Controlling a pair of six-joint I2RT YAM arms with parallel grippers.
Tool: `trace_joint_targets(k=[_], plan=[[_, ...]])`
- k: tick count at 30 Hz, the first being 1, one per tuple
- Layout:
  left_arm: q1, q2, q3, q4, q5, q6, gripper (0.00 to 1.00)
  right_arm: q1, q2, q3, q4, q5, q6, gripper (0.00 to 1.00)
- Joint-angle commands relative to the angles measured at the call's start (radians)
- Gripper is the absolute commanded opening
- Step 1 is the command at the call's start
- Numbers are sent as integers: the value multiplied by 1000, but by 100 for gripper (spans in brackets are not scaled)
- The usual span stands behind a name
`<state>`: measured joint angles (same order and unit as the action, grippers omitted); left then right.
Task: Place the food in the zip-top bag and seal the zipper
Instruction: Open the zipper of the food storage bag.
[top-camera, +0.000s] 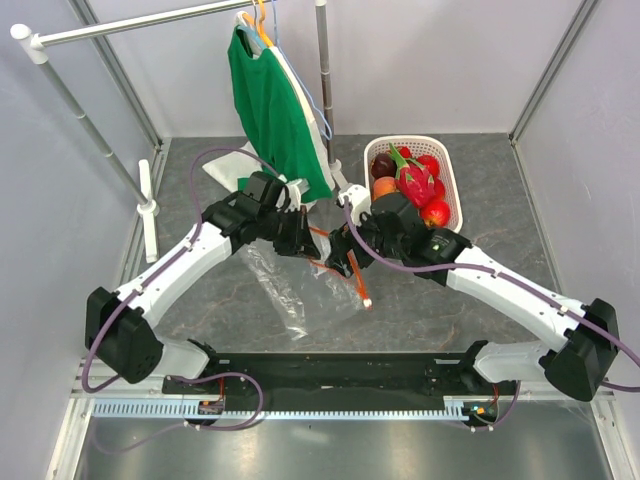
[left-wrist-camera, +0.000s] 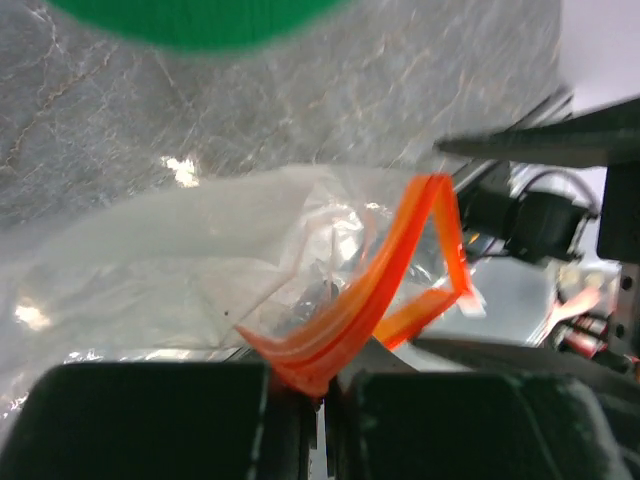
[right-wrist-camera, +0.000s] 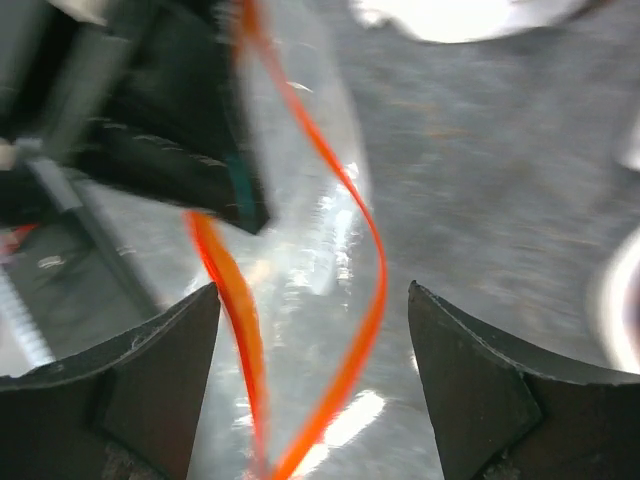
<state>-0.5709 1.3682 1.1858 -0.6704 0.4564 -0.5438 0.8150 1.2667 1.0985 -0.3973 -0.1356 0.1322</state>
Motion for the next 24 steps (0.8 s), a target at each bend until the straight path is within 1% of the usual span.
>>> trace_joint_targets(k=[1, 3, 4, 7, 12, 13, 15, 16, 18, 20, 21, 22, 23, 24], plan=[[-6, 31, 57, -101, 99, 157, 3, 3, -20, -29, 66, -269, 101, 82], [-12, 38, 72, -104, 110, 171, 2, 3, -21, -46, 98, -288, 110, 82], [-15, 37, 74, -103, 110, 177, 2, 3, -15, -48, 103, -294, 113, 79], [-21, 29, 64, -106, 90, 197, 2, 3, 8, -40, 101, -315, 118, 76], [-23, 9, 63, -101, 125, 209, 2, 3, 26, -64, 98, -233, 116, 73], [-23, 8, 63, -100, 152, 214, 2, 3, 28, -72, 98, -222, 115, 69], [-23, 8, 67, -98, 177, 220, 2, 3, 37, -91, 100, -191, 112, 66], [-21, 8, 72, -98, 195, 228, 2, 3, 42, -95, 100, -185, 112, 61], [-21, 8, 78, -98, 220, 234, 2, 1, 49, -111, 103, -162, 129, 60], [-21, 8, 84, -97, 266, 243, 2, 3, 56, -129, 127, -165, 158, 55], [-21, 8, 86, -95, 271, 245, 2, 3, 57, -135, 138, -177, 165, 38], [-23, 6, 90, -95, 265, 249, 2, 1, 60, -138, 158, -182, 178, 25], [-21, 6, 92, -95, 258, 258, 3, 3, 62, -141, 161, -186, 203, 14], [-21, 5, 104, -103, 227, 274, 7, 1, 62, -143, 164, -182, 225, 0]])
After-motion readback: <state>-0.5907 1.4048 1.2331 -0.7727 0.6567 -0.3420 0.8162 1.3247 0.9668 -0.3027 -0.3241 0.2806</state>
